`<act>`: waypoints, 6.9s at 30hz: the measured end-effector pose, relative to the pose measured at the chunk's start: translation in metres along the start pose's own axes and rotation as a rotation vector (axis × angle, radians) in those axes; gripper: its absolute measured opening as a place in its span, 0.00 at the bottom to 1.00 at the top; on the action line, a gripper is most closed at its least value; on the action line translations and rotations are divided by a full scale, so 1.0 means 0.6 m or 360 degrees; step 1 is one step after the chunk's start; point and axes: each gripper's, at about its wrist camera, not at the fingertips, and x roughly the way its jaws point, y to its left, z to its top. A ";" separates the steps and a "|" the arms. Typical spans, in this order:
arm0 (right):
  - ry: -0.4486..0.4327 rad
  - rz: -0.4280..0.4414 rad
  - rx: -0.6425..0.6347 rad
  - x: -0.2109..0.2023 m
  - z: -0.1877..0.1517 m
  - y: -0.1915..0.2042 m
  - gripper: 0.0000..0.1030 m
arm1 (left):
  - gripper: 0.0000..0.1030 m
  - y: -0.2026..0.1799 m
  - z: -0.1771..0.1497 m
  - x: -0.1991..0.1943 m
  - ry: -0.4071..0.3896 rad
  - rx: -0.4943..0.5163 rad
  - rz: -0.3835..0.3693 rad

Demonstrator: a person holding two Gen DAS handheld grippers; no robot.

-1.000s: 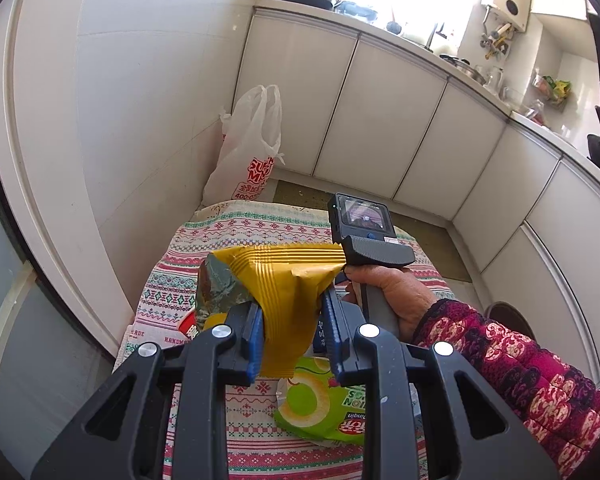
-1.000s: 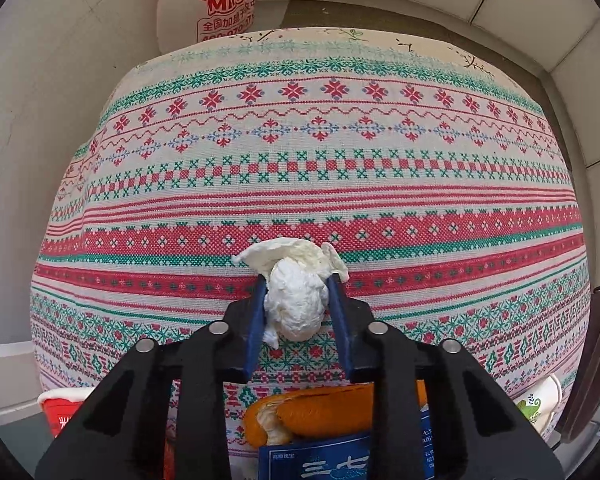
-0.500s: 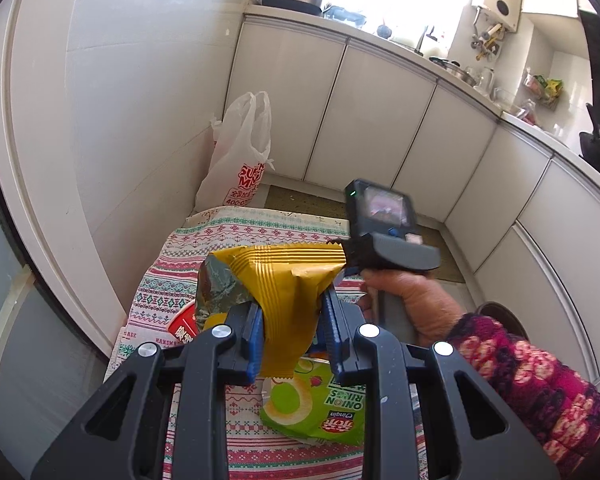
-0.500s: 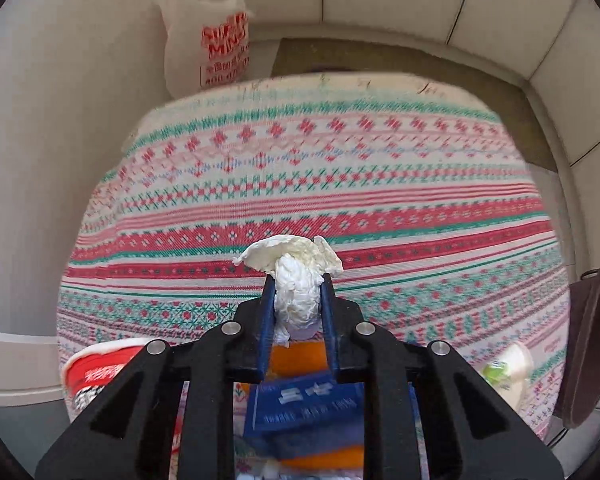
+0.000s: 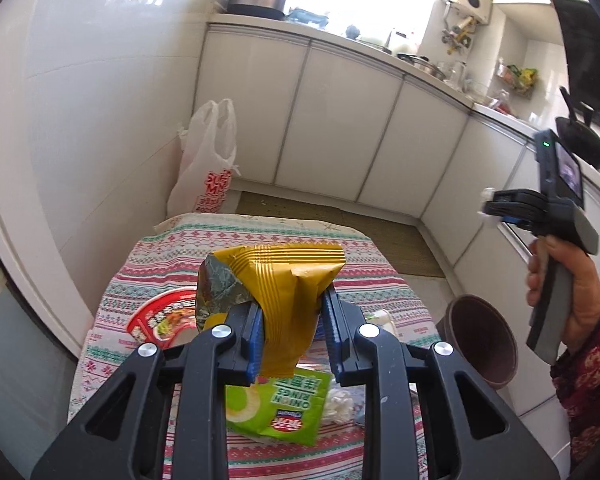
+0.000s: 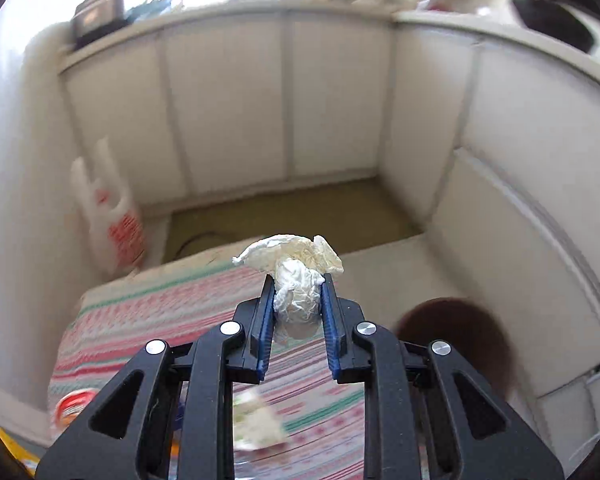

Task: Collect trash
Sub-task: 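Carry the tissue over the brown bucket and open the right tool, then move the yellow bag over the bucket and open the left tool, then return the left tool to the table and grasp the blue toothpaste box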

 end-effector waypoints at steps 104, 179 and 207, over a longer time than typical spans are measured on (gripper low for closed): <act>0.0149 -0.0030 0.0128 0.026 -0.173 -0.076 0.93 | 0.81 -0.079 0.033 0.202 0.0451 0.0079 0.0368; 0.0384 0.0010 -0.0002 0.104 -0.197 -0.029 0.93 | 0.82 -0.128 -0.051 0.513 0.1115 0.0813 0.0594; 0.0401 0.0110 -0.0227 0.104 -0.198 0.045 0.93 | 0.37 -0.109 0.090 0.250 0.0415 0.0268 0.0169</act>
